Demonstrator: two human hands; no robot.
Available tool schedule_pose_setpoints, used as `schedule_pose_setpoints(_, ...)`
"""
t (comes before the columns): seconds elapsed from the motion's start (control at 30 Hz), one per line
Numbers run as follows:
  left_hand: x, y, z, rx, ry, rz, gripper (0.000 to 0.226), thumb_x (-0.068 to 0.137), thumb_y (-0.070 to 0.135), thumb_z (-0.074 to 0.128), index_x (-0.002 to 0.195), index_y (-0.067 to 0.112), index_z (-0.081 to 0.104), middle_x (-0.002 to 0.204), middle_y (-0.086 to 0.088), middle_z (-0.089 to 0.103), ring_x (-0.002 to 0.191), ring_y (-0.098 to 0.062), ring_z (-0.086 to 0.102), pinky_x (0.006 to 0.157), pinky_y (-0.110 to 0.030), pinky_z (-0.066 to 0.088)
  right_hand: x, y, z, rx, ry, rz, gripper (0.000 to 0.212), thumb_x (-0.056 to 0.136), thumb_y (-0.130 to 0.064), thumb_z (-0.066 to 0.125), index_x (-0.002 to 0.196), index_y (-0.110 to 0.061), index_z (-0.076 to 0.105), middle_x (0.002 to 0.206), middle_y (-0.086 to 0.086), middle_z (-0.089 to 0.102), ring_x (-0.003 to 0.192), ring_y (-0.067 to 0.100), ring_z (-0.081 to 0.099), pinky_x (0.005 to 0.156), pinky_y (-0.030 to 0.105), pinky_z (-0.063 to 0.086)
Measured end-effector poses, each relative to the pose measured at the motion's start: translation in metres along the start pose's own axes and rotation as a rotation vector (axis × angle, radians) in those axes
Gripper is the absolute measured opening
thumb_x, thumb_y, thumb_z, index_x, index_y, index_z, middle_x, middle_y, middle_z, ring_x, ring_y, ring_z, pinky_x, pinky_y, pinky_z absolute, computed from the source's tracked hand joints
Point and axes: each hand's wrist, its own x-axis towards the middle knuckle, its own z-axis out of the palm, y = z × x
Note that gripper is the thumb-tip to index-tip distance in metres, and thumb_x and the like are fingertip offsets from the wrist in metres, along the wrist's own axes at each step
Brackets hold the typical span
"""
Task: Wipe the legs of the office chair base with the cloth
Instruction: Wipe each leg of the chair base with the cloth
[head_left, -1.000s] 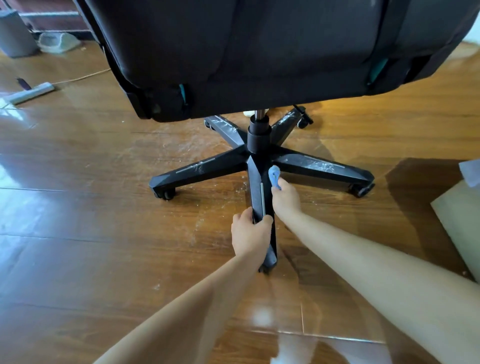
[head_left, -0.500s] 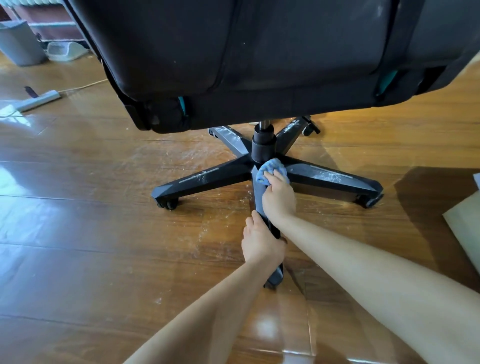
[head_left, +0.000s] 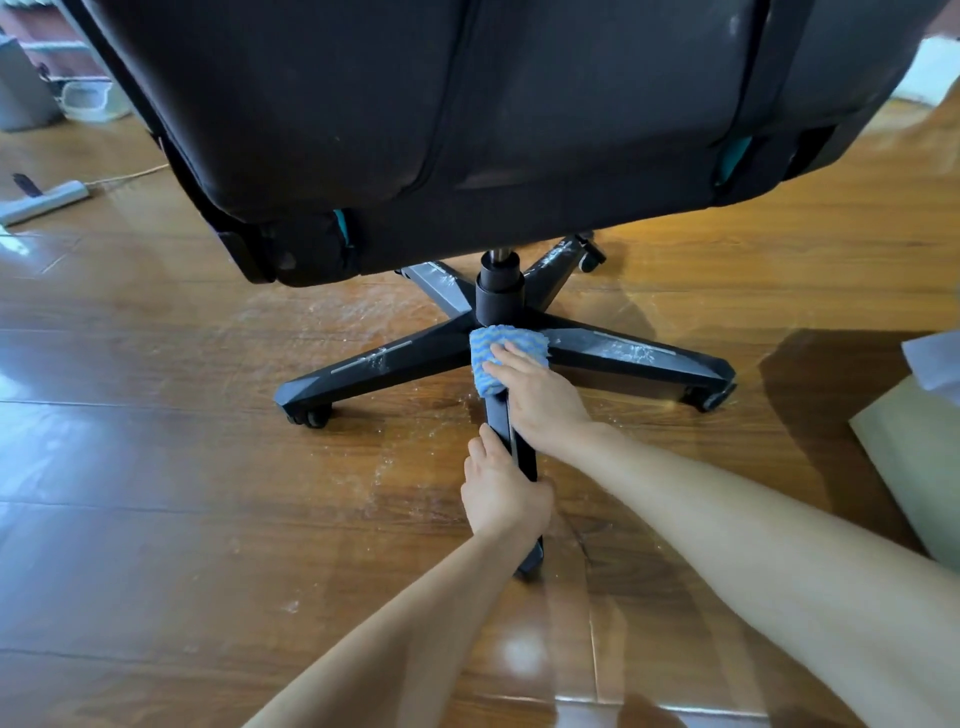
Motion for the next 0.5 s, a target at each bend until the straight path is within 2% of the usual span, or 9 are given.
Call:
schedule_pose_setpoints(0.1, 0.0, 0.004, -0.002, 0.03, -0.025, -0.024, 0.093, 0.086, 0.022, 0.074, 0.163, 0.012, 0.022, 0.146, -0.004, 0.042, 0.137, -0.028, 0.044, 0.109, -0.045, 0.048, 0.024, 0.002, -0.006, 0.043, 0.006, 0.057, 0.059, 0.1, 0.0, 0.041, 0.154, -0.024, 0.043, 0.166, -0.01, 0.028, 0.155, 0.005, 0.015, 0.122, 0.035, 0.03)
schedule_pose_setpoints(0.3, 0.001, 0.003, -0.011, 0.036, -0.072, -0.01, 0.075, 0.082, 0.015, 0.075, 0.146, 0.014, 0.036, 0.133, -0.002, 0.044, 0.129, -0.028, 0.048, 0.105, -0.045, 0.051, 0.015, -0.005, -0.005, 0.018, 0.072, 0.117, 0.067, 0.095, 0.006, 0.045, 0.155, -0.024, 0.04, 0.166, -0.008, 0.028, 0.154, 0.007, 0.018, 0.12, 0.033, 0.034)
schedule_pose_setpoints(0.4, 0.002, 0.002, -0.012, 0.044, -0.074, -0.01, 0.082, 0.082, 0.022, 0.078, 0.15, 0.014, 0.033, 0.134, -0.002, 0.043, 0.129, -0.028, 0.05, 0.105, -0.045, 0.052, 0.003, -0.005, -0.009, -0.007, 0.069, 0.129, 0.07, 0.093, 0.008, 0.042, 0.156, -0.024, 0.04, 0.166, -0.008, 0.029, 0.152, 0.01, 0.026, 0.115, 0.032, 0.039)
schedule_pose_setpoints(0.5, 0.002, 0.0, -0.013, 0.063, -0.079, -0.01, 0.074, 0.081, 0.024, 0.079, 0.14, 0.015, 0.037, 0.126, 0.001, 0.041, 0.124, -0.027, 0.052, 0.1, -0.046, 0.054, -0.013, -0.006, -0.012, -0.028, 0.063, 0.157, 0.068, 0.092, 0.004, 0.042, 0.154, -0.023, 0.042, 0.163, -0.006, 0.036, 0.145, 0.016, 0.04, 0.108, 0.034, 0.044)
